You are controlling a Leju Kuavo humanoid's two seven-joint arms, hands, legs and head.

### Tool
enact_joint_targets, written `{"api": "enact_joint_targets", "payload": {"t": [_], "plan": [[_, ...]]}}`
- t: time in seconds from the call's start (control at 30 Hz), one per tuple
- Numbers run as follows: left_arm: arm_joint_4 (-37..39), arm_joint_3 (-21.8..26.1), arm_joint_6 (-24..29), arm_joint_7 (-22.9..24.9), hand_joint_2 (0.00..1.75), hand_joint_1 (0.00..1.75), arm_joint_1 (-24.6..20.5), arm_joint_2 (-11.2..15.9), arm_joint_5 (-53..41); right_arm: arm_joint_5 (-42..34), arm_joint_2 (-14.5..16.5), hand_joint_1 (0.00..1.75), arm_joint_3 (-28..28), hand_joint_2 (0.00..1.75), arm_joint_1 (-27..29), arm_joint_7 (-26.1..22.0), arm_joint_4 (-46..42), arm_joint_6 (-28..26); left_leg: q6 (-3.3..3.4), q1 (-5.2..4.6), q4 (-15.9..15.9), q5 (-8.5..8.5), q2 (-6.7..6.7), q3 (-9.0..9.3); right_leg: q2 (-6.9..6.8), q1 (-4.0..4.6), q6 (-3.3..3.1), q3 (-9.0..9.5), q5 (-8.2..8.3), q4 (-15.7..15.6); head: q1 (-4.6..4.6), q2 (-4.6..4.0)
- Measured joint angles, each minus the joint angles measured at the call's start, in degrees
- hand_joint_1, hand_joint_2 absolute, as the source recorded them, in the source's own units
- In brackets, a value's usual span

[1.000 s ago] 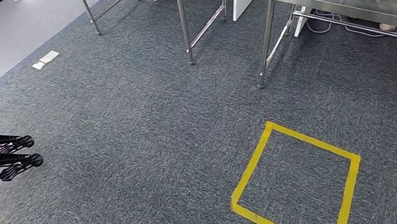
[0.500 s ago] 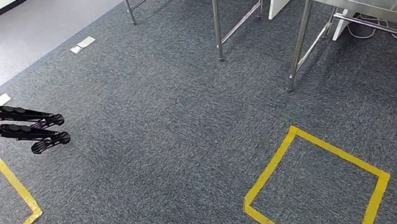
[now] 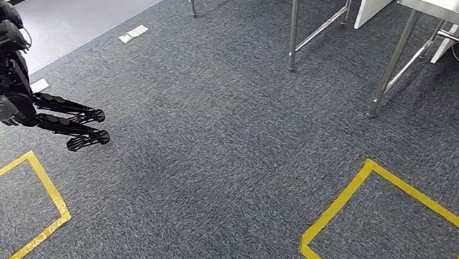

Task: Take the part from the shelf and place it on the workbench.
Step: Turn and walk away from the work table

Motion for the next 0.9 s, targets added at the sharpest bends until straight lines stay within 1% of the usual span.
{"api": "enact_joint_targets", "payload": {"t": [0.03,0.07,0.1,0.13,0.17,0.2,0.23,0.27,0.3,0.33,0.37,0.4,0.43,0.47,0.53,0.63,0.67,0.7,0.73,0.77,0.8,0.83,0.87,0.9], "plan": [[0.0,0.0,0.0,0.0,0.0,0.0,0.0,0.0,0.0,0.0,0.0,0.0,0.0,0.0,0.0,0.0,0.0,0.0,-0.27,-0.04,0.2,-0.12,-0.66,-0.02,0.82,-0.19,0.46,1.66,1.79,-4.1,0.07,0.0],[0.0,0.0,0.0,0.0,0.0,0.0,0.0,0.0,0.0,0.0,0.0,0.0,0.0,0.0,0.0,0.0,0.0,0.0,-0.61,-0.1,0.5,-0.29,-1.26,-0.09,1.48,-0.33,0.45,2.96,3.14,-7.4,0.09,-0.01],[0.0,0.0,-0.1,0.0,0.0,0.0,0.0,0.1,0.0,0.0,0.0,0.0,0.0,0.0,-0.1,0.0,0.0,0.0,-0.99,-0.17,0.7,-0.46,-1.73,-0.22,1.98,-0.31,0.13,3.71,3.88,-9.3,0.08,-0.01],[0.0,0.0,-0.2,-0.1,0.44,0.0,0.0,0.1,0.0,0.0,0.0,0.0,0.0,0.0,-0.1,0.1,0.0,0.0,-1.37,-0.2,0.8,-0.57,-2.1,-0.34,2.08,-0.13,-0.45,3.88,4.07,-9.9,0.06,0.0],[0.0,0.0,-0.3,-0.2,0.87,0.0,0.1,0.1,-0.1,0.0,0.0,0.0,0.0,0.0,-0.2,0.2,0.0,0.0,-1.7,-0.09,0.8,-0.58,-2.42,-0.42,1.69,-0.05,-1.09,4.05,4.18,-9.9,0.0,0.0],[0.0,0.0,-0.5,-0.3,1.31,0.0,0.2,0.1,-0.2,0.0,0.0,0.0,0.0,0.0,-0.2,0.2,0.0,0.0,-1.94,0.07,0.9,-0.62,-2.39,-0.51,1.3,-0.09,-1.56,4.23,4.3,-9.9,-0.05,0.0],[0.0,0.0,-0.7,-0.4,1.75,0.0,0.3,0.1,-0.4,0.0,0.0,0.0,0.0,0.0,-0.3,0.3,0.0,0.0,-2.19,0.17,1.6,-1.07,-1.6,-0.82,0.89,-0.18,-1.98,4.42,4.45,-10.0,-0.09,0.0],[0.0,0.0,-0.9,-0.5,1.75,0.0,0.3,0.1,-0.5,0.0,0.1,0.0,0.0,0.0,-0.3,0.3,0.0,0.0,-2.42,0.23,3.2,-2.11,-0.42,-1.59,0.4,-0.28,-2.41,4.56,4.56,-10.1,-0.24,-0.01],[0.0,-0.1,-1.1,-0.5,1.75,0.0,0.2,0.1,-0.6,0.0,0.0,0.0,0.0,0.0,-0.2,0.3,0.0,0.0,-2.63,0.28,6.0,-3.78,1.02,-2.95,-0.16,-0.26,-2.77,4.6,4.57,-10.2,-0.36,-0.01],[0.0,-0.1,-1.2,-0.5,1.75,0.0,0.2,0.1,-0.8,0.0,0.0,0.0,0.0,0.0,-0.1,0.3,0.0,0.0,-2.86,0.3,9.7,-5.75,2.32,-4.81,-0.74,-0.09,-3.05,4.62,4.5,-10.2,-0.48,0.0],[0.0,-0.1,-1.4,-0.6,1.75,0.0,0.1,0.1,-1.0,0.0,-0.1,0.0,0.0,0.0,0.0,0.3,0.0,0.0,-3.05,0.39,13.5,-7.41,2.96,-6.79,-1.39,0.08,-3.27,4.62,4.4,-10.2,-0.55,0.01],[0.0,-0.2,-1.6,-0.5,1.75,0.0,0.1,0.1,-1.2,-0.1,-0.2,0.0,0.0,0.0,0.0,0.4,0.0,0.0,-3.17,0.47,16.3,-8.27,3.29,-8.31,-2.01,0.2,-3.38,4.62,4.32,-10.2,-0.53,0.01],[0.0,-0.2,-1.7,-0.5,1.75,0.0,0.1,0.1,-1.3,-0.1,-0.2,0.0,0.0,0.0,0.0,0.6,0.0,0.0,-3.21,0.52,17.3,-8.06,3.49,-8.92,-2.59,0.27,-3.46,4.66,4.24,-10.2,-0.55,0.01],[0.0,-0.2,-1.9,-0.5,1.75,0.0,0.1,0.1,-1.5,-0.1,-0.3,0.0,0.0,0.0,0.0,0.7,0.0,0.0,-3.21,0.56,16.9,-7.3,3.64,-8.85,-3.03,0.31,-3.53,4.71,4.17,-10.2,-0.55,0.01],[0.0,-0.2,-1.9,-0.5,1.75,0.0,0.1,0.1,-1.6,-0.1,-0.3,0.0,0.0,0.0,0.0,0.9,0.0,0.0,-3.16,0.58,15.1,-5.82,3.8,-8.01,-3.46,0.32,-3.6,4.8,4.1,-10.2,-0.57,0.0],[0.0,-0.2,-2.0,-0.5,1.75,0.0,0.1,0.1,-1.6,-0.1,-0.3,0.0,0.0,0.0,0.0,0.9,0.0,0.0,-3.15,0.58,14.6,-5.52,3.83,-7.75,-3.51,0.32,-3.62,4.82,4.09,-10.2,-0.57,0.0],[0.0,-0.3,-2.0,-0.5,1.75,0.0,0.1,0.1,-1.7,-0.1,-0.3,0.0,0.0,0.0,-0.1,0.9,0.0,0.0,-3.06,0.58,12.4,-4.51,4.15,-6.59,-3.69,0.32,-3.57,4.91,4.02,-10.2,-0.57,0.0],[0.0,-0.3,-1.9,-0.4,1.75,0.0,0.0,0.2,-1.6,-0.1,-0.3,0.0,0.0,0.0,-0.1,1.0,0.0,0.1,-2.72,0.35,9.2,-3.35,4.91,-4.86,-4.18,0.49,-3.27,5.09,3.81,-10.2,-0.53,0.01],[0.0,-0.3,-1.9,-0.2,1.75,0.0,-0.1,0.1,-1.4,-0.1,-0.4,0.0,0.0,0.0,-0.2,1.1,0.0,0.3,-2.05,0.17,5.6,-2.02,5.17,-2.99,-4.46,0.63,-2.72,5.25,3.37,-10.0,-0.48,0.01],[0.0,-0.3,-1.8,-0.1,1.75,0.0,-0.3,0.1,-1.2,-0.1,-0.5,0.0,0.0,0.0,-0.3,1.2,0.0,0.5,-1.27,0.02,2.0,-0.7,5.27,-1.2,-4.13,0.77,-2.29,5.01,2.42,-8.9,-0.39,0.01],[0.0,-0.3,-1.8,0.1,1.75,0.0,-0.4,0.1,-1.1,-0.2,-0.6,0.0,0.0,0.0,-0.4,1.3,0.0,0.7,-0.55,-0.12,0.5,-0.29,4.9,-0.5,-3.39,0.86,-2.0,4.11,1.03,-6.6,-0.22,0.01],[0.0,-0.3,-1.8,0.1,1.75,0.0,-0.4,0.0,-1.0,-0.2,-0.6,0.0,0.0,0.0,-0.4,1.4,0.0,0.9,-0.06,-0.06,0.1,-0.02,3.89,-0.38,-2.24,0.76,-1.99,2.48,-0.7,-3.1,-0.09,0.01],[0.0,-0.3,-1.7,0.1,1.75,0.0,-0.5,0.0,-0.9,-0.2,-0.7,0.0,0.0,0.0,-0.3,1.4,0.0,0.9,0.09,-0.04,0.0,0.03,3.2,-0.43,-1.23,0.69,-2.15,0.44,-2.37,1.0,0.02,0.01],[0.0,-0.2,-1.7,0.1,1.75,0.0,-0.5,0.0,-0.9,-0.2,-0.8,0.0,0.0,0.0,-0.1,1.5,0.0,0.9,0.14,-0.05,0.0,0.03,2.46,-0.46,-0.81,0.62,-2.07,-1.29,-3.42,4.2,0.11,0.01]]}}
